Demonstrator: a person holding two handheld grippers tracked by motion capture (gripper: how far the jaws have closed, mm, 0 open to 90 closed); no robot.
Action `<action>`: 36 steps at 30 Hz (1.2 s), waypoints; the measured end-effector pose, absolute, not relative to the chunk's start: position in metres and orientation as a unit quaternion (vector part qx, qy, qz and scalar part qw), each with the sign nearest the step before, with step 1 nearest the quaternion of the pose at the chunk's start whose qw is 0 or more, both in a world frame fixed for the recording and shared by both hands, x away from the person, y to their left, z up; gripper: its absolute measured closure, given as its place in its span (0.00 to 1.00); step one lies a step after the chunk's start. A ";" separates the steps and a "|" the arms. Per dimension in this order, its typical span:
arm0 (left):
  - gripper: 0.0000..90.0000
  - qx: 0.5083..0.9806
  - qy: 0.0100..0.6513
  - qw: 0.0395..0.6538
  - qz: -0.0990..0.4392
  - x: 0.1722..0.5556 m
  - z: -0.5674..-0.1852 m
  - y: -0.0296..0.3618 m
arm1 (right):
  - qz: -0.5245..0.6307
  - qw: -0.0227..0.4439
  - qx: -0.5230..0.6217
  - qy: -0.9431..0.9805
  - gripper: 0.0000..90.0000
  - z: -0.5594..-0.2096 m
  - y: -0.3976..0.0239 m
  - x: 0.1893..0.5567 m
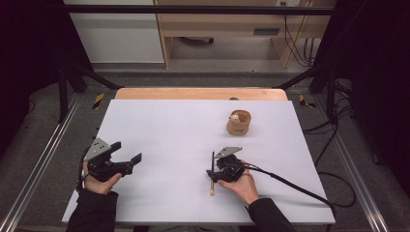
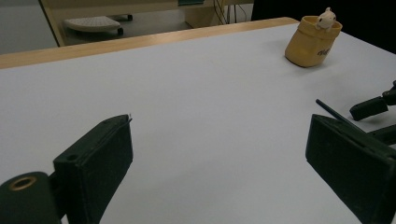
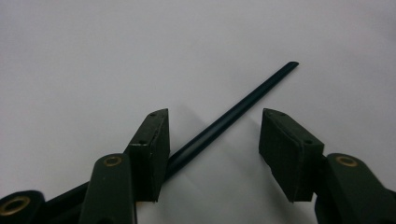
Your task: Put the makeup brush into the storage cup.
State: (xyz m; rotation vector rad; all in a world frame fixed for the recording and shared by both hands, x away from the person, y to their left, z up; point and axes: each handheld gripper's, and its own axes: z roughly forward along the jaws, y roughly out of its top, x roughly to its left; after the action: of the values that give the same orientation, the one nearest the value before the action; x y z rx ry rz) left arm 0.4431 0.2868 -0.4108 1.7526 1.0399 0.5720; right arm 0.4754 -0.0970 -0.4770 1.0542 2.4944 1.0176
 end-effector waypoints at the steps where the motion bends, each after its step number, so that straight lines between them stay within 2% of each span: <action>1: 0.08 0.721 0.428 0.491 0.235 0.443 -0.411 0.287 | 0.348 0.125 0.362 0.856 0.49 -0.477 -0.097 0.475; 6: 0.08 0.721 0.428 0.491 0.236 0.443 -0.411 0.287 | 0.342 0.134 0.361 0.857 0.54 -0.477 -0.097 0.474; 9: 0.08 0.722 0.427 0.491 0.236 0.443 -0.411 0.286 | 0.336 0.142 0.357 0.860 0.61 -0.476 -0.098 0.472; 36: 0.08 0.724 0.423 0.490 0.237 0.442 -0.410 0.286 | 0.325 0.125 0.346 0.871 0.92 -0.472 -0.103 0.474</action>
State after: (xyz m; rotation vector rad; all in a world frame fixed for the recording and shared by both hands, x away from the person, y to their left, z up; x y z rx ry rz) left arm 0.4416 0.2858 -0.4101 1.7598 1.0286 0.5749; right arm 0.4743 -0.1034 -0.4721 1.0086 2.5384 0.9460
